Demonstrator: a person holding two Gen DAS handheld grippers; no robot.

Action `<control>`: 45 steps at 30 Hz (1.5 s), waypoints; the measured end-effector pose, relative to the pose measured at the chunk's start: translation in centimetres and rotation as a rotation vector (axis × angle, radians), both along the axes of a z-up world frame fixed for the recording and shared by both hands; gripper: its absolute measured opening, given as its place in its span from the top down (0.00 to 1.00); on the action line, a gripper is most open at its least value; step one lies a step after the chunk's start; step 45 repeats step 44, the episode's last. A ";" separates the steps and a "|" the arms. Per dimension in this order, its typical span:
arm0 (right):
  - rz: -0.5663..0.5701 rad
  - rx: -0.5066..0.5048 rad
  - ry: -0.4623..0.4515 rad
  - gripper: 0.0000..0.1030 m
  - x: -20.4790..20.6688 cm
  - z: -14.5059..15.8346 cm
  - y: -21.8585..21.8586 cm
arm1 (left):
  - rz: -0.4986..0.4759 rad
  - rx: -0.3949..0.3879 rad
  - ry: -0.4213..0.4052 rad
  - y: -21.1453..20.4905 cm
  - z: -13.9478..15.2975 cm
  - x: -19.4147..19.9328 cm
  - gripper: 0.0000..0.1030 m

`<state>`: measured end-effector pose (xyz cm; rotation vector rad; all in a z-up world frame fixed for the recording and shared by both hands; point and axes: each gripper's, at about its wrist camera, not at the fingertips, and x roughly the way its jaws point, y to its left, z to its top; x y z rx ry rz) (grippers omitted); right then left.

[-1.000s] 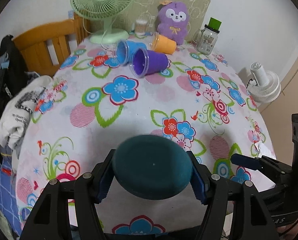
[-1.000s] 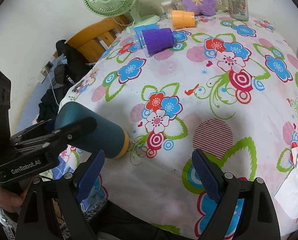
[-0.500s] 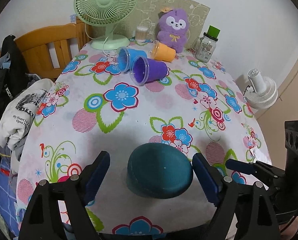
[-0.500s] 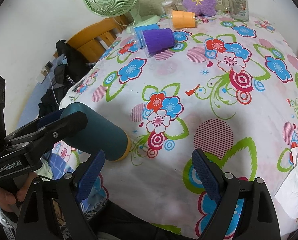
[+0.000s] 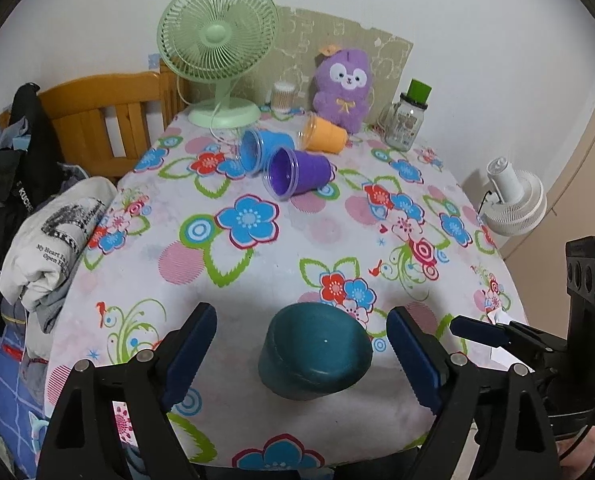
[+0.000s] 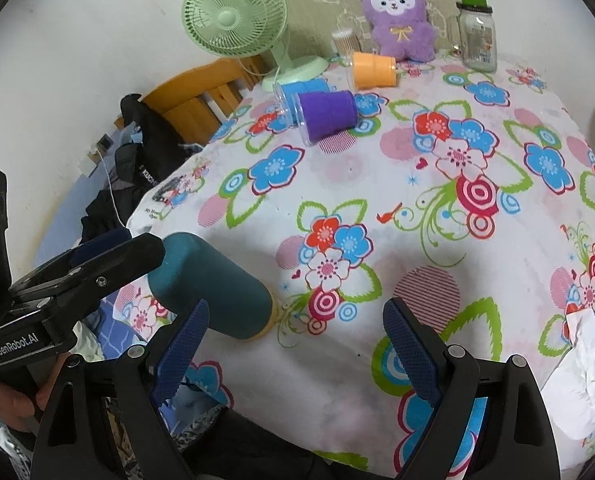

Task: Flip cup upside down
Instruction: 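Lower the teal cup rim-down onto the table with the left gripper, then open the left gripper and withdraw from the upside-down teal cup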

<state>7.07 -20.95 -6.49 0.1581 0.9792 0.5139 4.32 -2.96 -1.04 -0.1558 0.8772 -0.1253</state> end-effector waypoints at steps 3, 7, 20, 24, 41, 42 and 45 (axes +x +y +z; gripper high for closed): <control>-0.009 -0.002 -0.042 0.12 -0.2 0.8 0.2 | 0.005 -0.012 -0.021 0.3 0.5 -0.4 0.13; -0.013 -0.009 -0.105 0.12 -0.6 1.9 0.8 | 0.024 -0.020 -0.068 0.9 1.3 -0.9 0.09; 0.031 0.017 -0.259 0.04 -2.4 4.8 2.4 | 0.103 0.025 -0.265 2.0 4.0 -3.2 0.00; 0.037 0.022 -0.270 0.04 -2.7 5.0 2.5 | 0.112 0.029 -0.296 2.4 4.4 -3.6 0.00; 0.038 0.031 -0.271 0.04 -2.9 4.9 2.6 | 0.137 0.037 -0.333 2.9 4.3 -4.4 0.00; 0.037 0.030 -0.272 0.04 -2.9 4.9 2.6 | 0.136 0.039 -0.336 2.8 4.3 -4.5 0.00; 0.036 0.029 -0.272 0.04 -2.9 4.9 2.6 | 0.136 0.044 -0.340 2.8 4.4 -4.6 0.00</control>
